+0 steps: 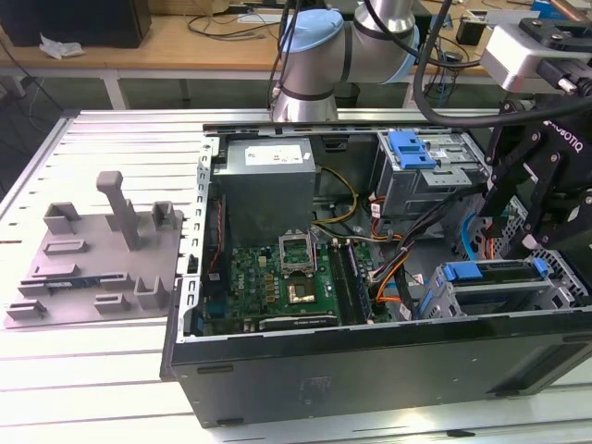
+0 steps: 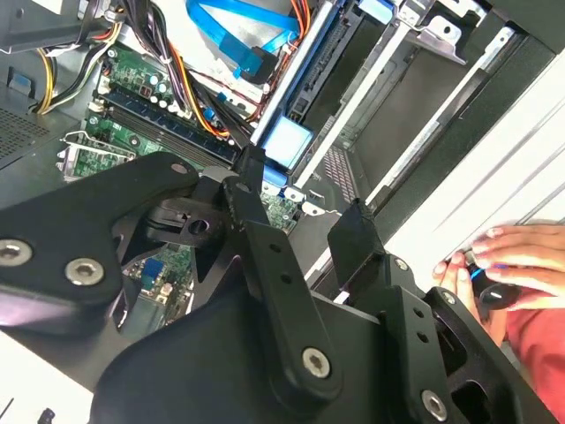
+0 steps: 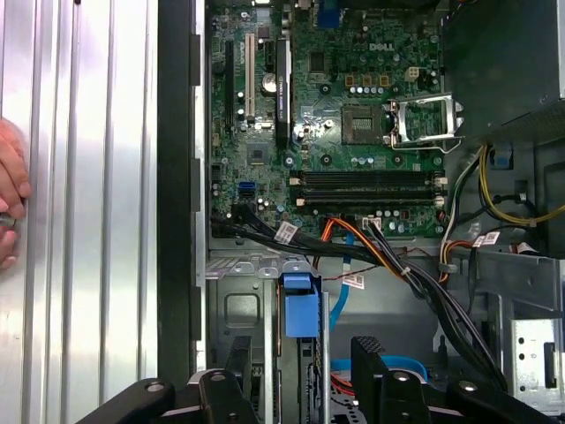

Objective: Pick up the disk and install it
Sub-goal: 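Insert the first disk wire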

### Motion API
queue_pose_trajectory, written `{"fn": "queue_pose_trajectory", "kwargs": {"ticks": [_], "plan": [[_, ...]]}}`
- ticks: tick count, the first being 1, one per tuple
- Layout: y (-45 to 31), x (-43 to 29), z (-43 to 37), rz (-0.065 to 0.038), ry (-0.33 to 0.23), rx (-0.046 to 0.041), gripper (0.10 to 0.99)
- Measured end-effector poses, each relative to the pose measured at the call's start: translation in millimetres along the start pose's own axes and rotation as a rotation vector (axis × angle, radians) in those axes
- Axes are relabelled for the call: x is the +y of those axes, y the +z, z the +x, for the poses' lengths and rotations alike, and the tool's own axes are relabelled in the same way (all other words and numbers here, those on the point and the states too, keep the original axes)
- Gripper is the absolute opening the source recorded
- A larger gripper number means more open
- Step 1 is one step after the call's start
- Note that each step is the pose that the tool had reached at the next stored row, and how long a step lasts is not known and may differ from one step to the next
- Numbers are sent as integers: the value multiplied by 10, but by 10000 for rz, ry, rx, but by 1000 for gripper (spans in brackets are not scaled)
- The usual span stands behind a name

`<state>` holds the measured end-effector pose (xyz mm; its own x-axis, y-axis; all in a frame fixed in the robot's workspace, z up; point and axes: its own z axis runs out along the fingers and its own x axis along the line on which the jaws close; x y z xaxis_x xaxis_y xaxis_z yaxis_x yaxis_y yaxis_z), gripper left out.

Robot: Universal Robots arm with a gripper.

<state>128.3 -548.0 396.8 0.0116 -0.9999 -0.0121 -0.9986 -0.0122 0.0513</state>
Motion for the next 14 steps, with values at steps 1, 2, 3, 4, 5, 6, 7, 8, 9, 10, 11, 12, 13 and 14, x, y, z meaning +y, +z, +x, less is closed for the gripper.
{"fn": "queue_pose_trajectory", "kwargs": {"ticks": [1, 2, 3, 4, 5, 6, 7, 8, 9, 10, 11, 12, 13, 14], "plan": [[0, 0, 0, 0, 0, 0, 565], [0, 0, 0, 0, 0, 0, 565], [0, 1, 0, 0, 0, 0, 565], [0, 1, 0, 0, 0, 0, 565], [0, 1, 0, 0, 1, 0, 565], [2, 1, -36, 0, 3, 47, 565], [2, 0, -121, -3, 13, 230, 565], [3, -1, -177, -5, 20, 368, 565], [4, -1, -225, -6, 25, 476, 565], [3, -2, -289, -7, 31, 608, 565], [4, -3, -340, -9, 37, 709, 565], [6, -4, -385, -9, 41, 789, 565], [6, -4, -446, -10, 46, 879, 565], [5, -5, -481, -11, 47, 911, 565]]}}
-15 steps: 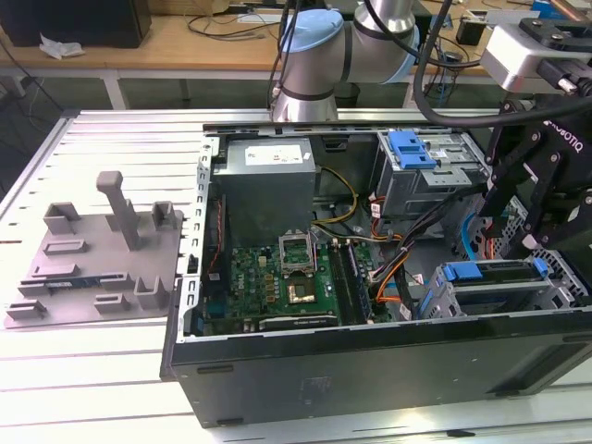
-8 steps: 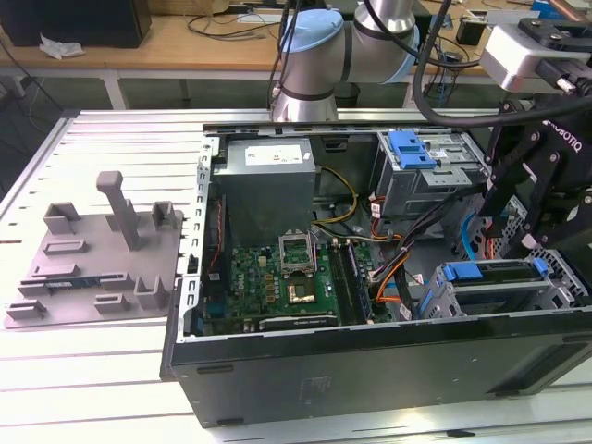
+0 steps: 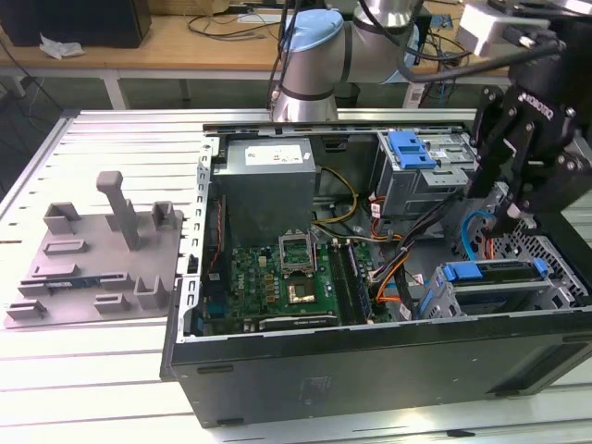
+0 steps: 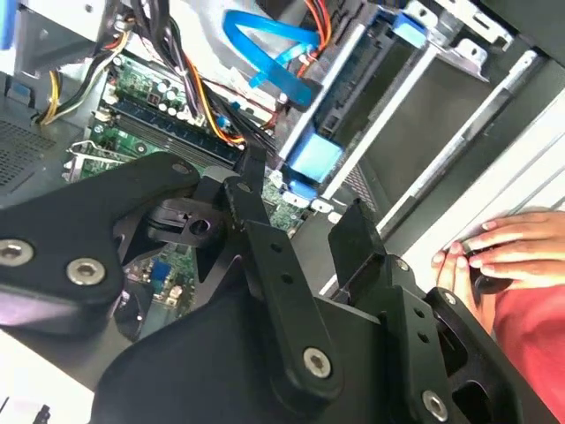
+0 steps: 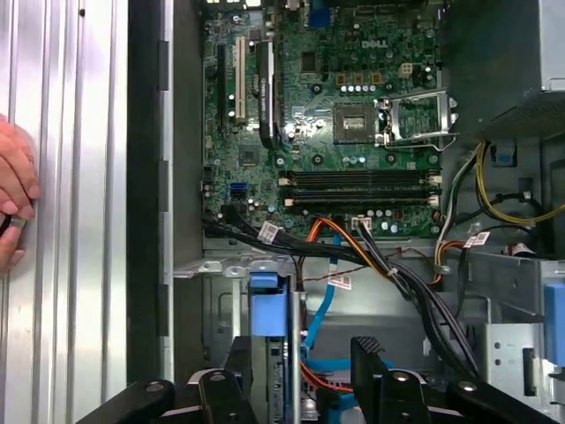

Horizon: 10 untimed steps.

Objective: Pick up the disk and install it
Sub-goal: 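Insert the first disk wire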

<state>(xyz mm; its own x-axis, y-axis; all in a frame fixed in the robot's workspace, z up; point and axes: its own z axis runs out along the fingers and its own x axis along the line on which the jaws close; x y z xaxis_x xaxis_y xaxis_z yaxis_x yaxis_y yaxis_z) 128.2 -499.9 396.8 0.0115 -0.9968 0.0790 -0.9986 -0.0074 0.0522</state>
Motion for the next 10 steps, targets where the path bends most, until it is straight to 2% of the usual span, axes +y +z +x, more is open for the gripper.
{"fn": "queue_pose_trajectory", "kwargs": {"ticks": [8, 10], "plan": [[-30, -19, -379, -1, 4, 71, 565], [-38, -72, -444, -5, 46, 119, 565]]}}
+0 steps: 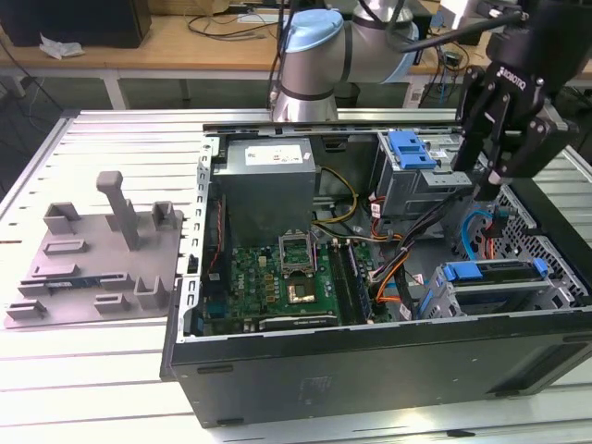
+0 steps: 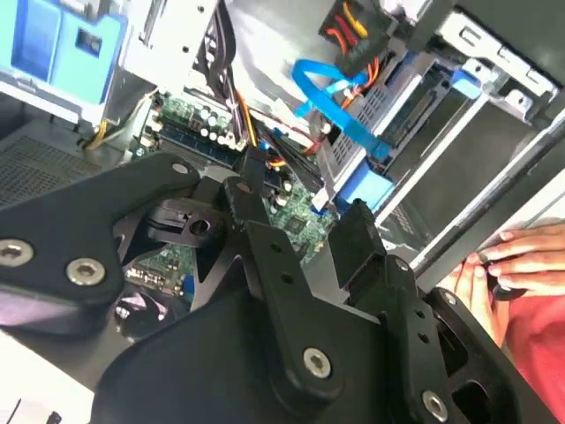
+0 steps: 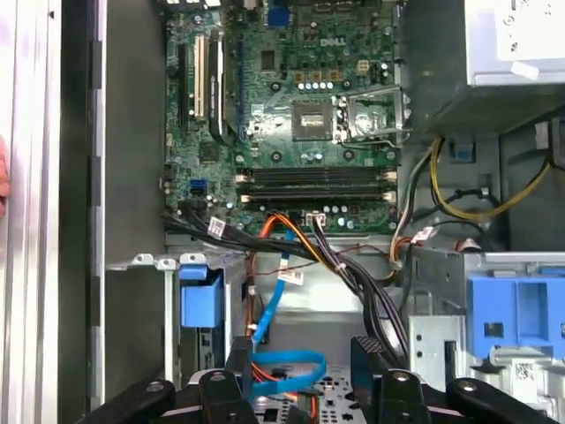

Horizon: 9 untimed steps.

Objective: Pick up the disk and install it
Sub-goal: 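Insert the first disk wire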

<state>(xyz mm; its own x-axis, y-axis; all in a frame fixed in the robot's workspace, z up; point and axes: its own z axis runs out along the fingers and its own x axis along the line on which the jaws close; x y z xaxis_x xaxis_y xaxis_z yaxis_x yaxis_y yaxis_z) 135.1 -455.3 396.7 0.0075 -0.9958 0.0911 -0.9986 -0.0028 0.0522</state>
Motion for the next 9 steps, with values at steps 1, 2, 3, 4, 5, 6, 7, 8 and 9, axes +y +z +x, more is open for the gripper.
{"fn": "queue_pose_trajectory", "kwargs": {"ticks": [1, 2, 3, 4, 5, 6, 7, 8, 9], "plan": [[-4, -32, -15, -2, 53, 43, 565], [-5, -48, -23, 1, 84, 72, 565], [-6, -63, -30, 7, 116, 103, 565], [-6, -80, -39, 24, 156, 141, 565], [-10, -132, -60, 54, 185, 185, 565], [-12, -190, -81, 85, 189, 204, 565], [-11, -258, -97, 107, 193, 212, 565], [-7, -319, -116, 113, 188, 222, 565], [-3, -398, -131, 118, 183, 245, 565]]}}
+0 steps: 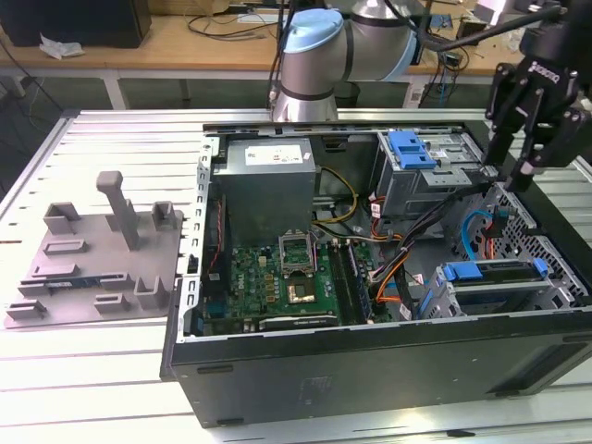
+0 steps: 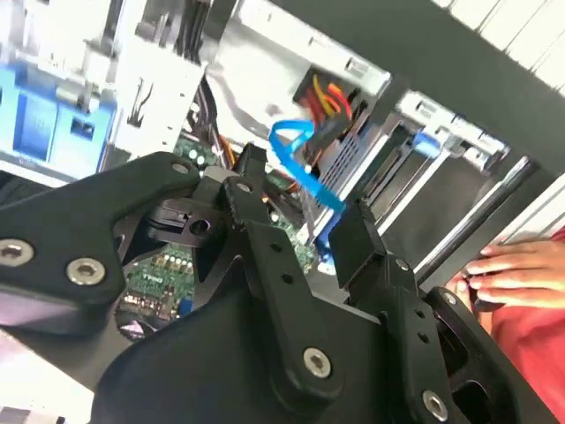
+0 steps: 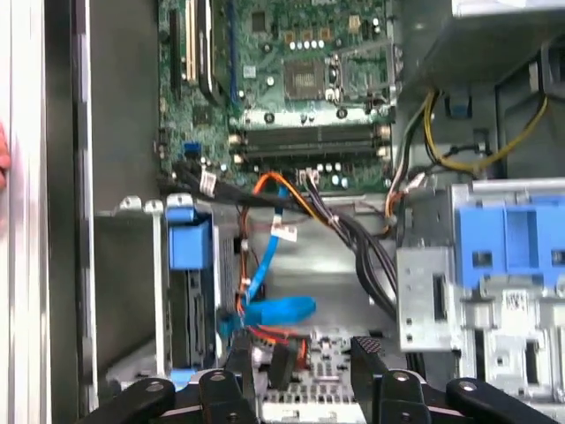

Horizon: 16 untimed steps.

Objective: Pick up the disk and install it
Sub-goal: 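Insert the first disk wire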

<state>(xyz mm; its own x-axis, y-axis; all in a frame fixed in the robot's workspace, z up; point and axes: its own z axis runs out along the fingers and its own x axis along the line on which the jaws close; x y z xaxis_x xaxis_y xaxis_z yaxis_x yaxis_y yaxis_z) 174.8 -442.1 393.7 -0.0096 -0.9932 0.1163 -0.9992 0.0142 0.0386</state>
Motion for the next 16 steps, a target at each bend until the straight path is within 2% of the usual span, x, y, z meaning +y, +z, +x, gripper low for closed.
{"fn": "queue_pose_trajectory", "kwargs": {"ticks": [2, 4, 5, 6, 7, 8, 9, 10, 11, 16], "plan": [[1, -93, -11, 38, 5, 35, 565], [-1, -187, -19, 94, 14, 110, 565], [-2, -234, -25, 118, 20, 170, 565], [-3, -268, -31, 132, 24, 276, 565], [-9, -321, -51, 142, 38, 680, 565], [-10, -331, -67, 151, 51, 975, 565], [-11, -335, -72, 162, 74, 1109, 565], [-9, -337, -73, 175, 119, 1172, 565], [-5, -338, -74, 186, 233, 1186, 565], [13, -339, -77, 118, 888, 1166, 565]]}}
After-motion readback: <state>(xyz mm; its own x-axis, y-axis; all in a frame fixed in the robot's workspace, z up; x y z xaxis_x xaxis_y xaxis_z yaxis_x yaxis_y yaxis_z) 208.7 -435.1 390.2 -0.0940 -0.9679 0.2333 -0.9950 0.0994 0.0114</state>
